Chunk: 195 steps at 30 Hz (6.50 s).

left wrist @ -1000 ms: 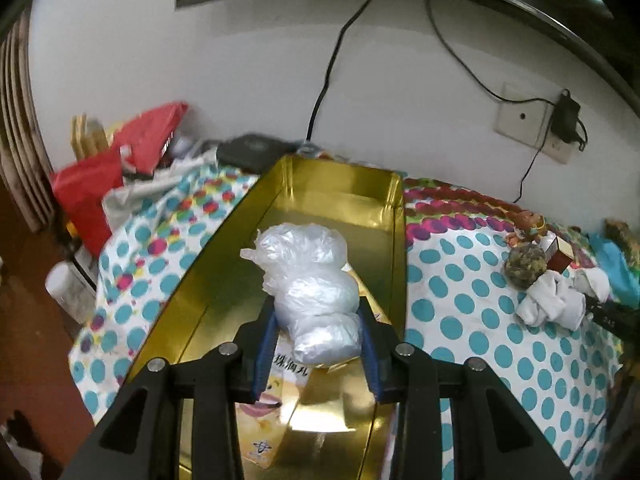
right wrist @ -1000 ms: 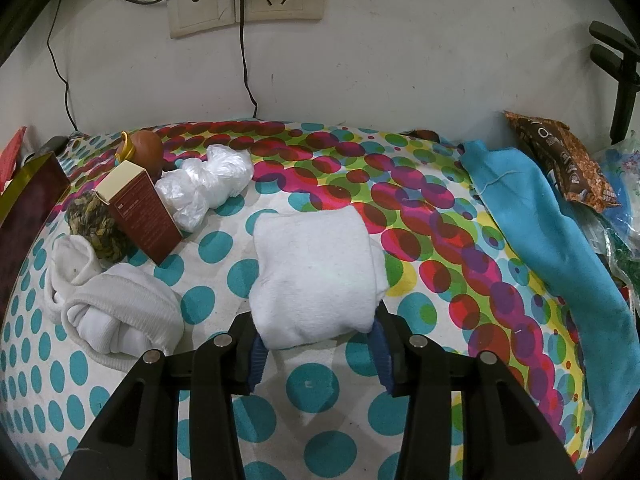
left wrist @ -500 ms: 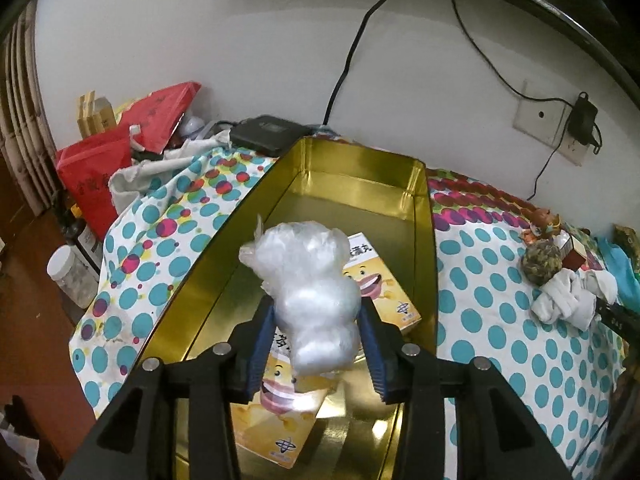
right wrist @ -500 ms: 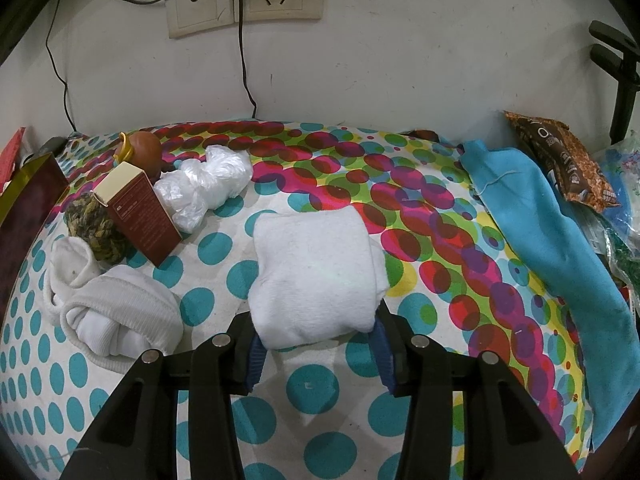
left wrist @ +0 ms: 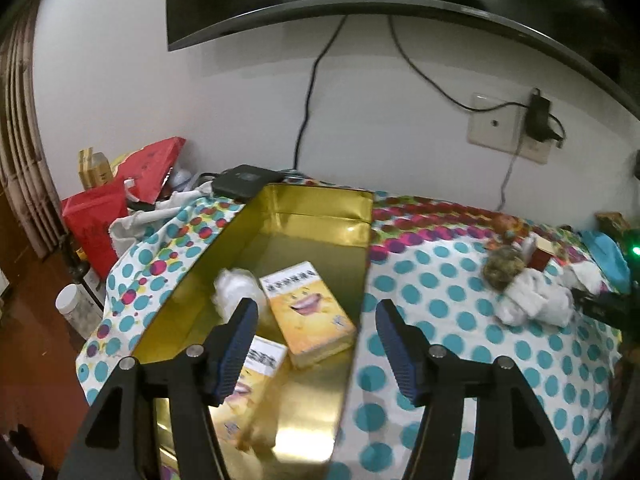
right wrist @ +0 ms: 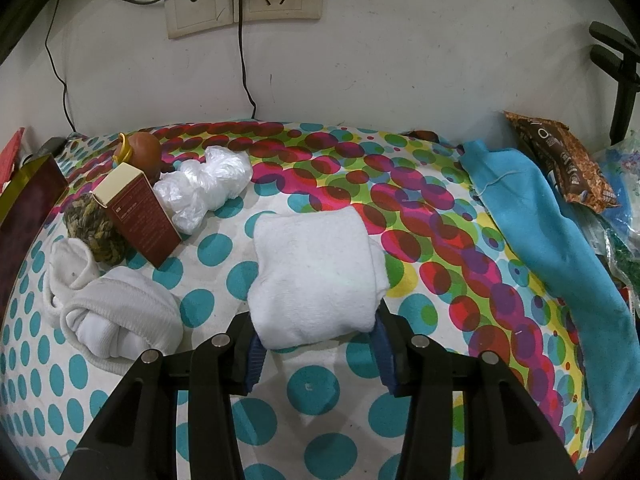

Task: Organize objects
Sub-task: 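Open the left tool to drop the plastic bundle into the tray, then carry the white towel in the right tool to the tray and release it, then grasp a white rolled cloth with the left tool while the right tool grasps another rolled white towel, then carry the white rolled cloth in the left tool into the tray and open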

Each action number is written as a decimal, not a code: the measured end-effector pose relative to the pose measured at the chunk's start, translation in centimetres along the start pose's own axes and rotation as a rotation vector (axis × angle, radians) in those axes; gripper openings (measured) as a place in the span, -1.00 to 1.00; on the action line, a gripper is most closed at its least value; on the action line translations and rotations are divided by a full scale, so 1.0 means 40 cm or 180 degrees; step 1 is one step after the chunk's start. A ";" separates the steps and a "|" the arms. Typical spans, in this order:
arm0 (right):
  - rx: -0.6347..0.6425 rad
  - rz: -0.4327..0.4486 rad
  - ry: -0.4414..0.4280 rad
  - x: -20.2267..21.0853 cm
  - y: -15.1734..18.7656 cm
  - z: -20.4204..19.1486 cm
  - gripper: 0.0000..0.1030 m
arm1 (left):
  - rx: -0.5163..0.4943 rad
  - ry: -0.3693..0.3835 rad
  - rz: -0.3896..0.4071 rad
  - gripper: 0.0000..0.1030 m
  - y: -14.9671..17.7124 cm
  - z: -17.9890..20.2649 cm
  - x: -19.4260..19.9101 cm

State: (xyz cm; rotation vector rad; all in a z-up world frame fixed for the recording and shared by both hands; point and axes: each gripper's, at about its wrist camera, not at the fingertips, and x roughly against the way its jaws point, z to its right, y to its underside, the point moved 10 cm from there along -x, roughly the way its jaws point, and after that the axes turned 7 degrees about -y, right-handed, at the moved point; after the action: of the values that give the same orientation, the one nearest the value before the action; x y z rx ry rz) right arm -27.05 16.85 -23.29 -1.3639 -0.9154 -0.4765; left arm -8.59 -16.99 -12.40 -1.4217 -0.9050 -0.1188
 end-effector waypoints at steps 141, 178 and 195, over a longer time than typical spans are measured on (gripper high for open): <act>0.0178 0.0159 -0.0196 0.036 0.038 -0.019 0.12 | -0.1259 0.1286 -0.0680 0.44 0.070 0.612 -0.160; 0.0132 0.0003 -0.0136 0.007 0.045 -0.011 0.09 | -0.1221 0.0906 -0.0467 -0.49 0.058 0.548 -0.119; 0.0176 -0.0011 -0.0110 0.001 0.045 -0.012 0.10 | -0.0663 0.0629 -0.0437 -0.49 -0.047 0.274 -0.121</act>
State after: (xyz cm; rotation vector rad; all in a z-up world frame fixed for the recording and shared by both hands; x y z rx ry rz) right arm -25.50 16.74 -24.35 -1.3240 -0.9527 -0.4283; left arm -18.03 -9.85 -15.05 -1.5084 -0.8435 -0.4604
